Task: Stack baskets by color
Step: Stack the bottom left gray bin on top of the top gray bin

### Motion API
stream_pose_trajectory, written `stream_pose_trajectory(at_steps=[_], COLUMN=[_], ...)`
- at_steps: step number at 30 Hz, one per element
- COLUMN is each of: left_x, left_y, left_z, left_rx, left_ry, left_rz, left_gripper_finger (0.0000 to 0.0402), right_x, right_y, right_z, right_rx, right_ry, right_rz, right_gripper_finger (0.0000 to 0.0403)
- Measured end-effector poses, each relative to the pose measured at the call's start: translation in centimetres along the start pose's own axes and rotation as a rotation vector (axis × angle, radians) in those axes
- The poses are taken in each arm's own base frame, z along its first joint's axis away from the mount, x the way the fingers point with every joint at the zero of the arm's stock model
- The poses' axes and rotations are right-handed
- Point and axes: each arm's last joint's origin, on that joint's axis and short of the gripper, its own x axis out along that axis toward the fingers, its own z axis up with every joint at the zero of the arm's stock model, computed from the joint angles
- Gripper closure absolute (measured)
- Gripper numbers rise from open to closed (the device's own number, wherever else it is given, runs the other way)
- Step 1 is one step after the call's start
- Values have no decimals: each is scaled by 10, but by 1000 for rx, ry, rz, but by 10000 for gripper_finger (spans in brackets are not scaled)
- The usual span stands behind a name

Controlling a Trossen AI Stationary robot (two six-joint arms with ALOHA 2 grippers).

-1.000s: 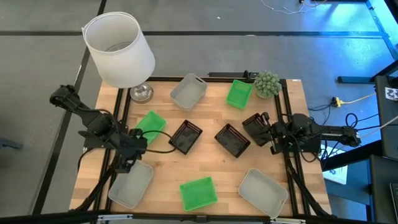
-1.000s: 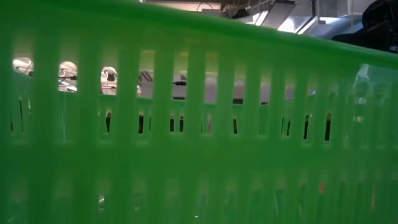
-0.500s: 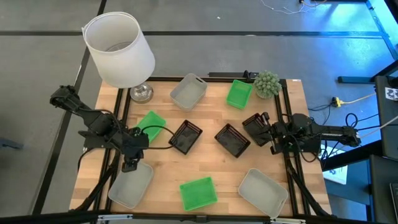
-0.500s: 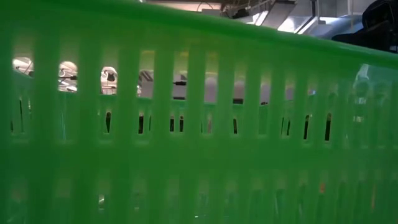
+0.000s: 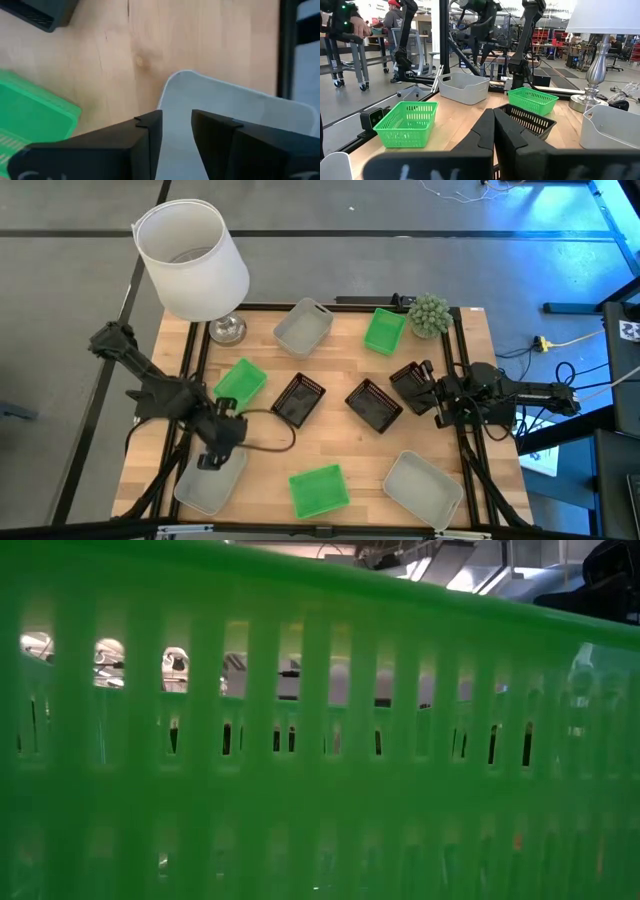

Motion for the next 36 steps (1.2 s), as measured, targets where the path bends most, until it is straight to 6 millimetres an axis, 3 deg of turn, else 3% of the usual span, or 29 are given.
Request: stream_pose_trajectory(at_steps=[19, 36], left_x=[59, 66], left_y=[-15, -17], left_z=[10, 11], left_rx=[42, 41], left_ry=[164, 187], left_rz=[168, 160], left_gripper_finger=[307, 307], right_x=[0, 0], right_y=[0, 0], right_z=[0, 0], right_rx=[0, 0], right_ry=[1, 2], right_rz=[1, 1], right_gripper_finger=[402, 402])
